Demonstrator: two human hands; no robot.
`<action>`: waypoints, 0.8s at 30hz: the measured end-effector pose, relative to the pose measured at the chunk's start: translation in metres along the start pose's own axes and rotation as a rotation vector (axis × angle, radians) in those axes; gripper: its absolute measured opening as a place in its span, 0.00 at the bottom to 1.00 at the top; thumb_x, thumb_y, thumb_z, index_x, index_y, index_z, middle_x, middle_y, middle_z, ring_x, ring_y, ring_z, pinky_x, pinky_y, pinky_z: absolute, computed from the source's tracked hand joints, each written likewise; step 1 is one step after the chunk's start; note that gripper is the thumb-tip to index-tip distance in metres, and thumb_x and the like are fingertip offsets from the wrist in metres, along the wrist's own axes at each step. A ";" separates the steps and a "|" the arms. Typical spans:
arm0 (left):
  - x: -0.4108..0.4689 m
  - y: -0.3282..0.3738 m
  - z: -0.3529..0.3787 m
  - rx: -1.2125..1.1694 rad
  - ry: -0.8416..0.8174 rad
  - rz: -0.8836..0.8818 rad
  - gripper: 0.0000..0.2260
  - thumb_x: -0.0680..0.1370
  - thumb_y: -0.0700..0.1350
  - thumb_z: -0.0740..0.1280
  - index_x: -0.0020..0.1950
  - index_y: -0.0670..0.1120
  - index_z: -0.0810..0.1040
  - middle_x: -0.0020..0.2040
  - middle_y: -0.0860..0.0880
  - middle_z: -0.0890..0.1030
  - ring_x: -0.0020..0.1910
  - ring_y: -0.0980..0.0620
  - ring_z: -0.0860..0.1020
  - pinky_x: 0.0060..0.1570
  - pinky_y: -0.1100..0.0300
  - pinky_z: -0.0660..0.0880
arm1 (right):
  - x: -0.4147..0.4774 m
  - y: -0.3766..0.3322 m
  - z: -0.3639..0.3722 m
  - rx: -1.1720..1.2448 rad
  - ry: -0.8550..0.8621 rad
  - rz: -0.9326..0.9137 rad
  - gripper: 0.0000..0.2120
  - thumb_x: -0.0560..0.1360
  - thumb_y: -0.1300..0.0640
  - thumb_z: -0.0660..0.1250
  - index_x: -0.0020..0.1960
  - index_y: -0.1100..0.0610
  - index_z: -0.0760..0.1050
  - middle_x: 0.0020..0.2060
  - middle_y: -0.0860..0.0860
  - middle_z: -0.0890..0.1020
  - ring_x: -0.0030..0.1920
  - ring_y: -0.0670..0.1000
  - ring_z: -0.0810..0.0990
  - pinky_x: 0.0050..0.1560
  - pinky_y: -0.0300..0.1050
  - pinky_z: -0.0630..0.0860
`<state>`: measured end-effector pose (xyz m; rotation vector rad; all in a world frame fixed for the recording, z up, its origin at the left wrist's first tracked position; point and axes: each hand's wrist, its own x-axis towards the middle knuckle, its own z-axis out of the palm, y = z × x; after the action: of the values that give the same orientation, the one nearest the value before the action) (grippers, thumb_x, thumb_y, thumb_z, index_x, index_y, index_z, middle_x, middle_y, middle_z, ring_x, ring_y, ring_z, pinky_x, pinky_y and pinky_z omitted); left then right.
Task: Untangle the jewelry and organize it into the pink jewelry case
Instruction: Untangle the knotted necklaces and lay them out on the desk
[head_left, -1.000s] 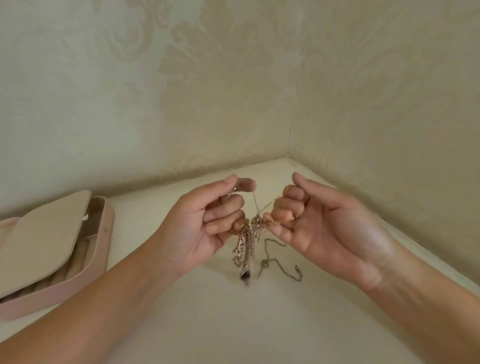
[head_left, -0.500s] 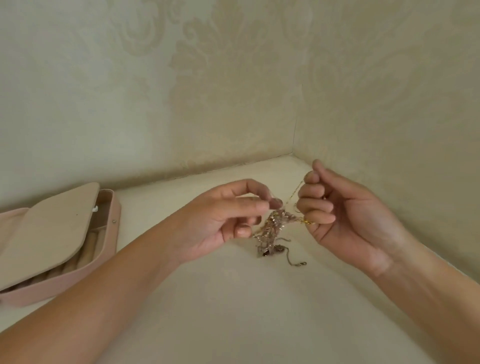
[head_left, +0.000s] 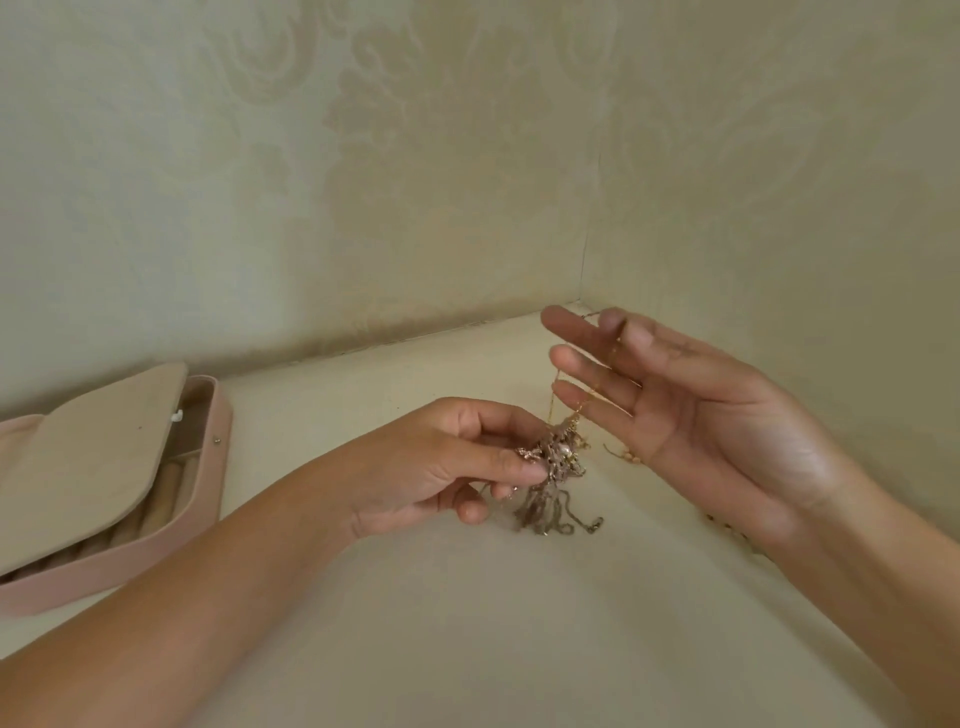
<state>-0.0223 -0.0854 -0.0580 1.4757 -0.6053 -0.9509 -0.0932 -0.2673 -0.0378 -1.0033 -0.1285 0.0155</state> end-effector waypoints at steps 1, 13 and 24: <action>0.000 0.001 0.000 -0.012 0.009 0.010 0.08 0.69 0.37 0.69 0.40 0.49 0.84 0.28 0.52 0.74 0.26 0.60 0.70 0.22 0.70 0.66 | 0.000 0.000 -0.001 0.006 0.008 -0.004 0.06 0.73 0.59 0.61 0.45 0.57 0.77 0.57 0.54 0.82 0.43 0.48 0.83 0.49 0.41 0.81; 0.001 0.001 0.002 -0.025 0.019 0.083 0.09 0.68 0.36 0.68 0.36 0.49 0.83 0.28 0.52 0.75 0.25 0.60 0.69 0.21 0.70 0.65 | 0.000 0.011 0.004 -0.330 0.088 0.003 0.18 0.70 0.54 0.66 0.59 0.54 0.78 0.56 0.45 0.83 0.25 0.42 0.68 0.31 0.32 0.72; 0.004 0.002 0.002 -0.111 0.201 0.085 0.06 0.65 0.36 0.70 0.32 0.47 0.80 0.28 0.52 0.73 0.23 0.60 0.68 0.18 0.70 0.62 | 0.000 0.001 -0.001 -0.893 0.421 -0.257 0.06 0.68 0.56 0.76 0.39 0.53 0.78 0.32 0.48 0.80 0.31 0.44 0.79 0.29 0.32 0.70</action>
<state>-0.0218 -0.0902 -0.0570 1.4148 -0.4579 -0.7479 -0.0929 -0.2677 -0.0398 -1.8469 0.1417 -0.5260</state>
